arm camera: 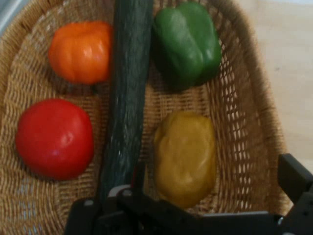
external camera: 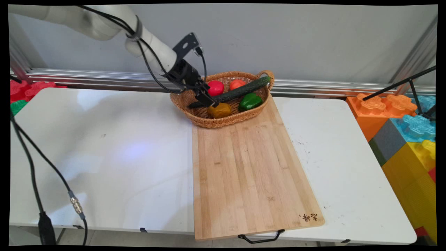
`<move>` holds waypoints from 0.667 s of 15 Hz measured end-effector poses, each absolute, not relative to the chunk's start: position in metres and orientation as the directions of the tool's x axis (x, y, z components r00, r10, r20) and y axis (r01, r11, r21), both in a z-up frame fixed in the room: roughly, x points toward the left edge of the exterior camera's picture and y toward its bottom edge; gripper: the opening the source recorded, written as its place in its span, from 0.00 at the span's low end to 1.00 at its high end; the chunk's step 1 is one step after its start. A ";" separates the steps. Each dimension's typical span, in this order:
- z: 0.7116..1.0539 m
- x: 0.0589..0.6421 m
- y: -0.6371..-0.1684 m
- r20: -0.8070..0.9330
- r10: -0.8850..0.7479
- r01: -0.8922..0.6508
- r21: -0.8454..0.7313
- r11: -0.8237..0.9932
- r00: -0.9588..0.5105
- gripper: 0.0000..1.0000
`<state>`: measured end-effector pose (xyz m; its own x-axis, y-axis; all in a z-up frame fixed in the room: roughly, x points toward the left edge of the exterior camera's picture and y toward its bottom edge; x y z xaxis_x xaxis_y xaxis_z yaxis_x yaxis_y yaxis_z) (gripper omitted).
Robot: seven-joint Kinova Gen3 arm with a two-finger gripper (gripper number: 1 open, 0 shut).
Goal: Pick up the potato from the vegetable basket
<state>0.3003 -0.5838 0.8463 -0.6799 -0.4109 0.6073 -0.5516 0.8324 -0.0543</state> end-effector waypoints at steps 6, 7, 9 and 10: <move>0.830 0.286 -0.602 0.545 -0.432 -0.545 -0.055 0.837 -0.719 1.00; 0.828 0.284 -0.605 0.537 -0.434 -0.543 -0.054 0.838 -0.723 1.00; 0.823 0.279 -0.611 0.518 -0.440 -0.538 -0.047 0.842 -0.733 1.00; 0.821 0.277 -0.613 0.512 -0.441 -0.536 -0.044 0.843 -0.737 1.00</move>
